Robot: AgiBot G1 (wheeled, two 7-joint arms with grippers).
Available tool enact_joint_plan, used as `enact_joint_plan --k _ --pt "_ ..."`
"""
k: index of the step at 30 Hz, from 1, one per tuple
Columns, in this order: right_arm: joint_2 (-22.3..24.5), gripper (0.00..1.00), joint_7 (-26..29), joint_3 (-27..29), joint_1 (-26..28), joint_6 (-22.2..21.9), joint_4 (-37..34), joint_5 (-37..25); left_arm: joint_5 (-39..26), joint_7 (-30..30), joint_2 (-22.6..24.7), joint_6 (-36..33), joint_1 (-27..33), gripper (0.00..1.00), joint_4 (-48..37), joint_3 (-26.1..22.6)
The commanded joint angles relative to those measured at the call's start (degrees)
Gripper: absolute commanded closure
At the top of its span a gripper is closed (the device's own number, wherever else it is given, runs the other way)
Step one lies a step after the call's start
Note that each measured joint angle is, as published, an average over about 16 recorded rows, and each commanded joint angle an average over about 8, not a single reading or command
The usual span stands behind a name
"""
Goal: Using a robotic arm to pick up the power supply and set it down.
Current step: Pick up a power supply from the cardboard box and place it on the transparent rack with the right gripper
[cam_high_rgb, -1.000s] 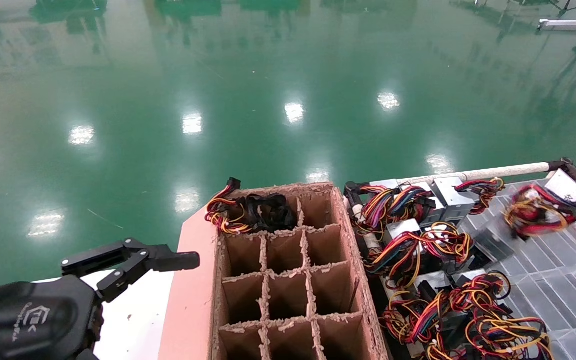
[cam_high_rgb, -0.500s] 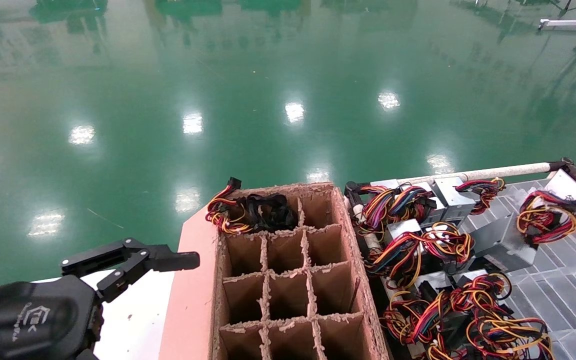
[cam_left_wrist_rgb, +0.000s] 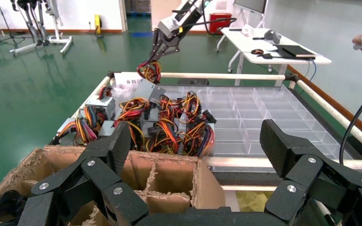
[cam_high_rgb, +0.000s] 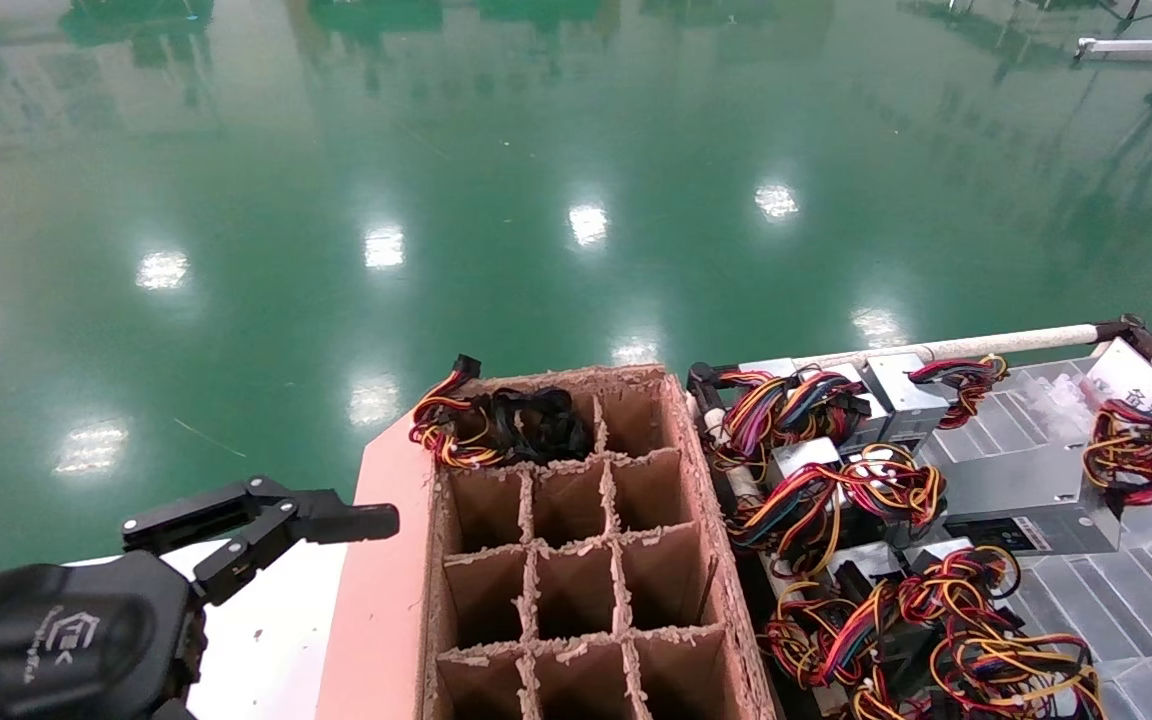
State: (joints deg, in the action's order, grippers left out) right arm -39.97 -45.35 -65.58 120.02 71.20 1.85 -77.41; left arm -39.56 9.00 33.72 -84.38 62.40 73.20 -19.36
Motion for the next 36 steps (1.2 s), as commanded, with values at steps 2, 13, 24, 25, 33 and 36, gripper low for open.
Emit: enact_joint_plan --k 2,13,24,25,33,36 --pt "-0.82 1.0 -0.26 -0.55 0.57 0.25 0.41 -0.81 0.0 0.0 0.0 0.0 0.0 0.0 0.0 0.0" --pt "-5.68 1.0 -4.33 -3.17 3.21 5.65 3.27 -4.51 0.01 -0.01 -0.01 0.01 0.0 0.0 0.0 -0.02" --pt "-8.85 1.0 -10.74 -4.78 5.95 9.46 3.43 -6.87 0.02 -0.02 -0.01 0.01 0.01 0.0 0.0 -0.03" --pt "-9.12 1.0 -11.17 -4.81 6.13 9.42 3.27 -6.93 0.02 -0.02 -0.01 0.01 0.01 0.0 0.0 -0.03" --pt "-11.54 1.0 -13.9 -5.21 6.77 8.98 2.11 -7.56 0.03 -0.02 -0.02 0.02 0.01 0.0 0.0 -0.04" --pt "-12.2 1.0 -14.87 -5.32 6.96 8.75 1.76 -7.74 0.03 -0.02 -0.02 0.02 0.01 0.0 0.0 -0.05"
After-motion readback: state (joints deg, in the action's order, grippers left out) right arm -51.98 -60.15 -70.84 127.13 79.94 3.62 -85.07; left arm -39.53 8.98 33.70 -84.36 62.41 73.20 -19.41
